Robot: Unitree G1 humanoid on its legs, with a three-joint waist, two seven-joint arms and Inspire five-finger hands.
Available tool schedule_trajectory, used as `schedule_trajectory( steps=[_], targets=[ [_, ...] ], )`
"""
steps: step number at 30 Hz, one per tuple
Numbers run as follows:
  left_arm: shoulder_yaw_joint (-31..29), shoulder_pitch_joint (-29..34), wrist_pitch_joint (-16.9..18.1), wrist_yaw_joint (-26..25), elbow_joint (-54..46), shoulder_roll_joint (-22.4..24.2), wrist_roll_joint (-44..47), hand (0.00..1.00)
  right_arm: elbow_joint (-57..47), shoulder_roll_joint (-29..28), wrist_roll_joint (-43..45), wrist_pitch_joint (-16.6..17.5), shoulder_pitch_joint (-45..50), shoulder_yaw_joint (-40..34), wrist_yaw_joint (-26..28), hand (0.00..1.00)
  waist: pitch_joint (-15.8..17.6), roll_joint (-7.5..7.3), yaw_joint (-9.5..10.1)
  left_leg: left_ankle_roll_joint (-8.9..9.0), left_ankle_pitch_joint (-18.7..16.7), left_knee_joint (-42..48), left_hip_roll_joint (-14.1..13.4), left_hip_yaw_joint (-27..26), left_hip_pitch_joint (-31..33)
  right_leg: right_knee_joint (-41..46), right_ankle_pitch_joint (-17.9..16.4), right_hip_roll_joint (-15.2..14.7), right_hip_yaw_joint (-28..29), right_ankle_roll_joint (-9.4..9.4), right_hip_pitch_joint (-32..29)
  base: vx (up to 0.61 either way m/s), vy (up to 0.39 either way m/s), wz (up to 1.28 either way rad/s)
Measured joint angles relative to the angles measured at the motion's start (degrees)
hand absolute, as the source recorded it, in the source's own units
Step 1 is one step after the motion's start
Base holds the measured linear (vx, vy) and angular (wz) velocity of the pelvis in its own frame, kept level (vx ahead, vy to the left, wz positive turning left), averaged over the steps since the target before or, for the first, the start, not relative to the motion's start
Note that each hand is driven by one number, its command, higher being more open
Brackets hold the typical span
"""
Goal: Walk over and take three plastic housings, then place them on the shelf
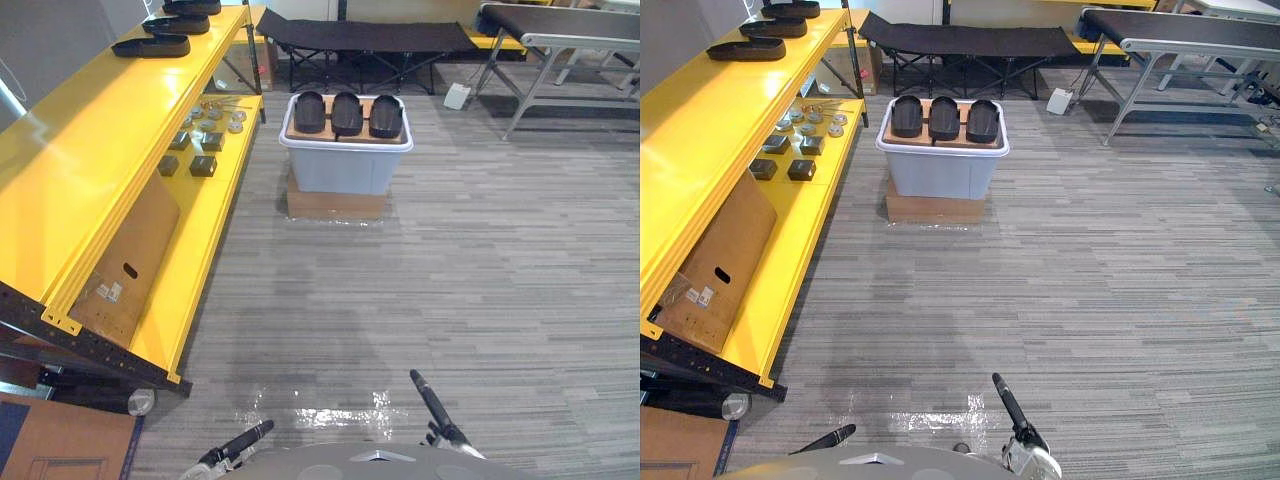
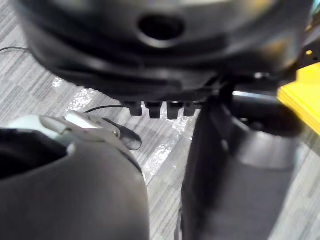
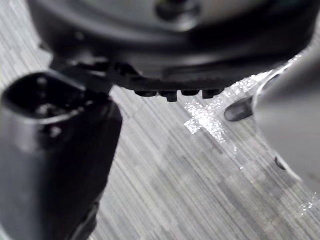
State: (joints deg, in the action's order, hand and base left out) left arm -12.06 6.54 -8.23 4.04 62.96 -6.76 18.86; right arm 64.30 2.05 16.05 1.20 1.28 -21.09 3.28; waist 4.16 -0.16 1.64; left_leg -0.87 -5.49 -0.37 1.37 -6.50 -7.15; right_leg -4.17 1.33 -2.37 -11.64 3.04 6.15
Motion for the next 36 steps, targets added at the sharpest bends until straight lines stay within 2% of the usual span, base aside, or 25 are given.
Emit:
schedule_trajectory(
  steps=[5,8,13,15,17,18,21,26,31,36],
  targets=[
    [8.63,-3.01,2.02,-0.51,-11.06,-0.81,-0.99,1.00,-7.22,3.10,0.49,0.91,-4.93,8.31,1.45,1.00,0.05,-0.09,-0.03,-0.29,1.35,-1.04,0.39,0.67,1.99,0.10,0.29,-0.38,-0.97,-0.22,-2.18,-0.07,-0.012,0.08],
    [9.44,-6.12,2.06,-0.25,-14.74,-0.77,1.91,1.00,-10.06,4.76,2.06,0.99,-8.38,9.95,1.47,1.00,0.09,-0.15,-0.07,-0.58,1.65,-1.52,0.44,0.72,1.71,0.08,0.39,-0.38,-1.03,-0.23,-2.06,0.00,0.000,0.00],
    [9.37,-8.27,1.74,-0.98,-14.93,-0.82,4.03,1.00,-10.68,5.69,4.78,0.86,-10.33,9.84,1.54,1.00,0.12,-0.18,-0.36,-0.18,1.41,-1.71,0.57,0.70,1.58,-0.05,0.39,-0.48,-1.24,-0.22,-2.12,0.03,0.009,0.00],
    [9.32,-8.19,1.67,-1.37,-12.99,-0.83,4.01,1.00,-8.96,6.27,4.62,-1.41,-10.27,9.52,2.76,1.00,0.12,-0.17,-0.37,0.77,0.81,-1.09,0.60,0.68,1.56,-0.04,0.39,-0.63,-1.92,-0.19,-1.77,0.05,0.017,0.06],
    [9.32,-8.16,1.66,-1.60,-11.57,-0.80,4.01,1.00,-7.43,6.23,4.29,-1.79,-10.01,9.12,2.76,1.00,0.13,-0.17,-0.34,1.36,0.44,-0.49,0.59,0.67,1.46,0.01,0.38,-0.70,-2.25,-0.18,-1.38,0.03,0.011,0.06],
    [9.19,-7.42,1.69,-2.22,-9.83,-0.74,4.01,1.00,-5.46,6.03,2.71,-2.09,-9.37,8.48,2.67,1.00,0.23,-0.01,-0.30,2.16,-0.07,0.35,0.57,0.63,1.08,0.17,0.34,-0.83,-2.40,-0.11,-0.59,0.02,0.009,0.03],
    [8.37,-5.80,1.74,-3.36,-7.45,-0.37,4.01,1.00,-4.20,5.35,2.43,-2.16,-7.77,5.92,1.83,1.00,0.37,0.41,-0.32,2.63,-0.43,1.15,0.69,0.58,0.67,0.65,-0.10,-1.13,-2.45,0.54,0.04,0.01,0.004,0.02],
    [6.42,-3.32,1.78,-3.83,-4.00,0.40,3.97,1.00,-3.60,3.95,2.42,-2.15,-4.37,2.05,-0.06,1.00,0.61,1.00,-0.38,2.61,-0.59,2.23,0.64,0.37,0.56,2.12,-0.54,-1.37,-2.47,1.14,0.05,-0.03,-0.005,0.02],
    [4.12,-0.99,2.05,-2.34,-3.85,1.68,3.85,1.00,-3.14,2.63,2.43,-1.96,-2.24,1.32,-1.08,1.00,0.59,0.98,-0.35,1.93,-1.00,2.24,0.68,-0.19,0.34,2.23,-0.76,-1.38,-2.09,0.77,0.02,-0.08,-0.016,-0.05],
    [2.30,0.24,3.08,-1.70,-3.83,2.48,3.69,1.00,-1.84,1.73,2.21,-1.95,-1.02,1.43,-1.14,1.00,0.40,1.20,-0.35,-0.24,-0.50,1.76,0.77,-1.10,-0.18,2.55,-1.11,-1.36,-1.87,0.18,-0.05,-0.13,-0.018,-0.07]
  ],
)
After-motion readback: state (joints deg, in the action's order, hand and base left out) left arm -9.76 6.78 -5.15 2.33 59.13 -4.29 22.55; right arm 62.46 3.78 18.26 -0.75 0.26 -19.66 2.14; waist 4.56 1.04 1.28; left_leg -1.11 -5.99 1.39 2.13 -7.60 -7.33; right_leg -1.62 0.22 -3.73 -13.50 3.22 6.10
